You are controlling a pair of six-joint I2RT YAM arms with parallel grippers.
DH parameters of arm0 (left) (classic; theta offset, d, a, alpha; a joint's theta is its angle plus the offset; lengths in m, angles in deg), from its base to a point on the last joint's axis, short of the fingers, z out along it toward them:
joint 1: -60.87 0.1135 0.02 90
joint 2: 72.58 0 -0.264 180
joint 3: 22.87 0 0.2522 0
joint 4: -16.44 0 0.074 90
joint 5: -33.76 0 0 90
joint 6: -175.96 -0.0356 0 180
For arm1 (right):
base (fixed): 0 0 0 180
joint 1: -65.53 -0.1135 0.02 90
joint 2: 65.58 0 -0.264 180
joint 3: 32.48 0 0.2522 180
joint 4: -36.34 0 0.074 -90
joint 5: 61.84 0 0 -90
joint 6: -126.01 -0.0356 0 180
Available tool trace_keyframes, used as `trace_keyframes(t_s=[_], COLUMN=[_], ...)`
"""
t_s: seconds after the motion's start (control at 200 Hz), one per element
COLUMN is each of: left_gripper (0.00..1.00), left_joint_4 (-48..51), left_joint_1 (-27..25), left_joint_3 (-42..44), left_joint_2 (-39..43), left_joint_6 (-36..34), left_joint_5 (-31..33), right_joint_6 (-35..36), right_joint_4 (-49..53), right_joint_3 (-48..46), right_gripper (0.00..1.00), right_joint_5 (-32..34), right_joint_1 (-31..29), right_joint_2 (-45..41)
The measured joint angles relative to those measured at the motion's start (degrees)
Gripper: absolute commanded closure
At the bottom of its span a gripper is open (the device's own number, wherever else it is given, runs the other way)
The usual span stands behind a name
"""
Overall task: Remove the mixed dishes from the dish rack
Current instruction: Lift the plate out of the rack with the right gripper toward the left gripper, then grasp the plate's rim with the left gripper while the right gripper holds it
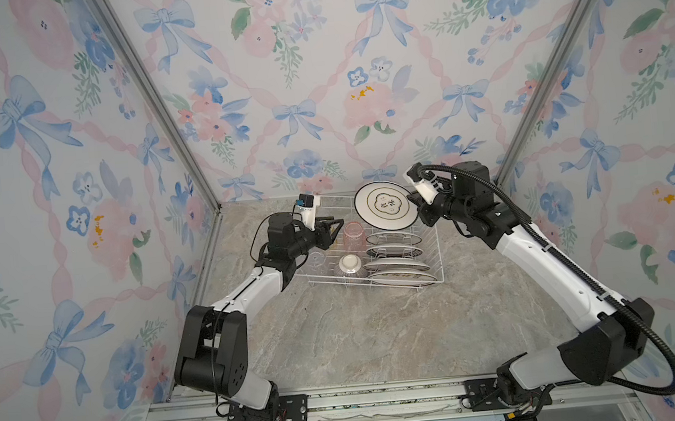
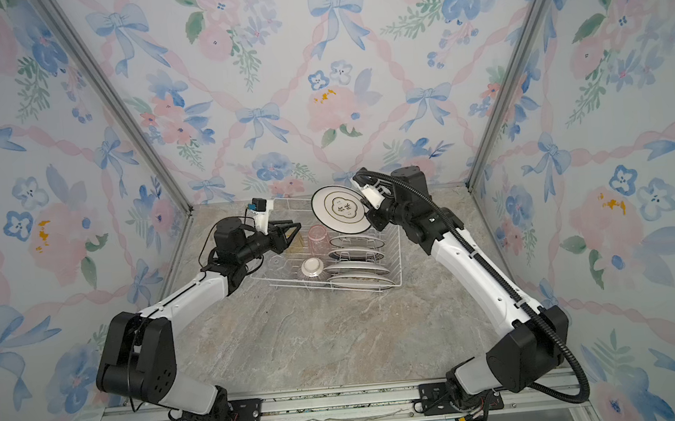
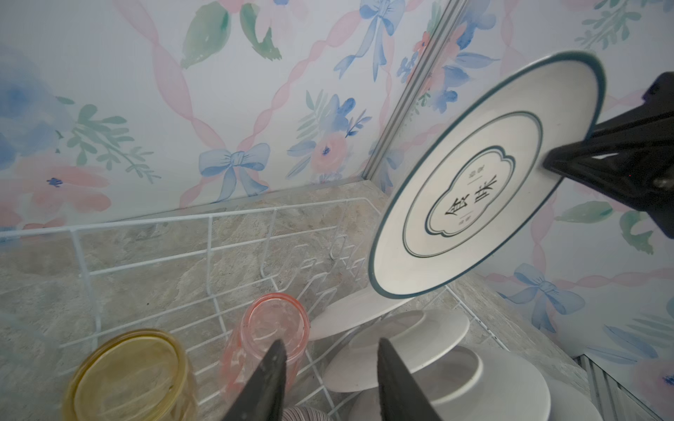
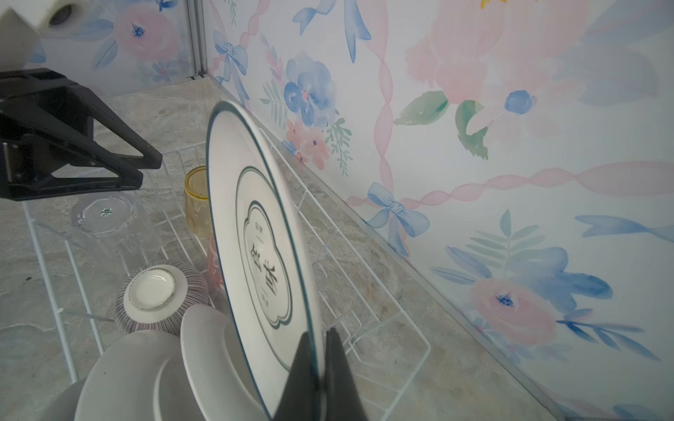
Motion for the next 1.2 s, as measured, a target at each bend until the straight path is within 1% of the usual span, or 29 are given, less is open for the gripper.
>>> trace_keyframes(t_s=[0.21, 0.34, 0.385, 0.46, 0.52, 0.795, 1.135, 1.2], left_gripper=[0.58, 0.57, 0.53, 0.51, 0.48, 0.50, 0.55, 0.59], left_joint_4=[-5.79, -8.87, -10.43, -12.55, -14.08, -19.06, -23.96, -24.59], left_joint_1=[0.66, 0.92, 0.96, 0.96, 0.96, 1.01, 1.01, 1.01], left_joint_3=[0.26, 0.57, 0.59, 0.59, 0.59, 0.59, 0.61, 0.63], left_joint_2=[0.00, -0.17, -0.46, -1.18, -1.88, -4.26, -4.70, -4.90], left_joint_6=[2.14, 3.72, 4.68, 6.23, 7.48, 12.02, 15.23, 15.98], left_joint_5=[-9.31, -13.40, -14.67, -16.26, -17.14, -19.43, -20.94, -21.09], right_joint_6=[-8.68, -11.74, -12.57, -13.68, -14.51, -16.70, -18.47, -18.62], right_joint_4=[2.97, 4.24, 4.33, 4.31, 4.22, 3.04, 0.70, 0.28], right_joint_3=[1.44, 1.73, 1.73, 1.70, 1.68, 1.05, 0.81, 0.83], right_gripper=[1.00, 1.00, 1.00, 1.00, 1.00, 1.00, 1.00, 1.00], right_joint_5=[-8.26, -12.00, -13.31, -15.08, -16.13, -18.64, -21.35, -21.79], right_joint_1=[5.03, 5.53, 5.51, 5.51, 5.51, 5.44, 3.93, 3.43], right_joint_2=[-0.55, -0.55, -0.55, -0.55, -0.55, -0.55, -0.46, -0.15])
